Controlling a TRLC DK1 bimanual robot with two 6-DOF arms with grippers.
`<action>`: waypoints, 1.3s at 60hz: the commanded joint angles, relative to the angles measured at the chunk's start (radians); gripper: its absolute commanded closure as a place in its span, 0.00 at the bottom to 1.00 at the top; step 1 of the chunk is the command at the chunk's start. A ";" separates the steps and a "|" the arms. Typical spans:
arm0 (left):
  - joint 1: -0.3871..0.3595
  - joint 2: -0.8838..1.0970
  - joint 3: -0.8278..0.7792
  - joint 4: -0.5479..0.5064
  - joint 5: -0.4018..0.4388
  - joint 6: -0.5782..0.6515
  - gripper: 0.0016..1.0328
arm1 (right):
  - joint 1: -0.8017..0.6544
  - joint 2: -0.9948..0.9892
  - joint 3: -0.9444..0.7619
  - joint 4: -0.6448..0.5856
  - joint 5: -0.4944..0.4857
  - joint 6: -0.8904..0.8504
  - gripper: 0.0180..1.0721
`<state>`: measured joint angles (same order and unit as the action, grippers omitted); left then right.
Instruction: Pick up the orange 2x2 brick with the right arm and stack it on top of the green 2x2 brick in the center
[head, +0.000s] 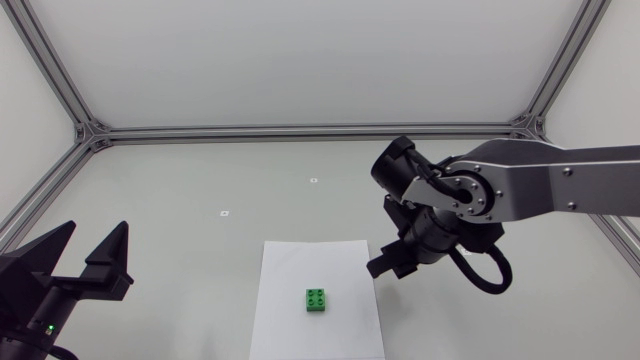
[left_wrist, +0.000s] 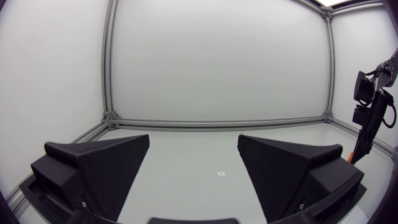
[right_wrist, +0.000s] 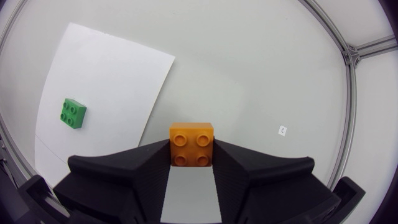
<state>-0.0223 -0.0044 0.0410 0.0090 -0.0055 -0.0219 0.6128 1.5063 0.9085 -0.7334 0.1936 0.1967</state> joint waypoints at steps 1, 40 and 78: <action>0.002 -0.008 -0.041 -0.015 0.004 0.013 0.04 | 0.034 -0.015 -0.014 -0.024 0.017 0.000 0.83; 0.004 -0.008 -0.041 -0.014 0.004 0.013 0.04 | 0.165 0.043 0.145 -0.166 -0.235 -0.349 0.81; 0.002 -0.008 -0.041 -0.015 0.004 0.013 0.04 | 0.291 0.200 0.291 -0.224 -0.195 -0.551 0.82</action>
<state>-0.0227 -0.0044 0.0410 0.0090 -0.0055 -0.0219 0.8928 1.6695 1.1698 -0.9436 -0.0036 -0.3073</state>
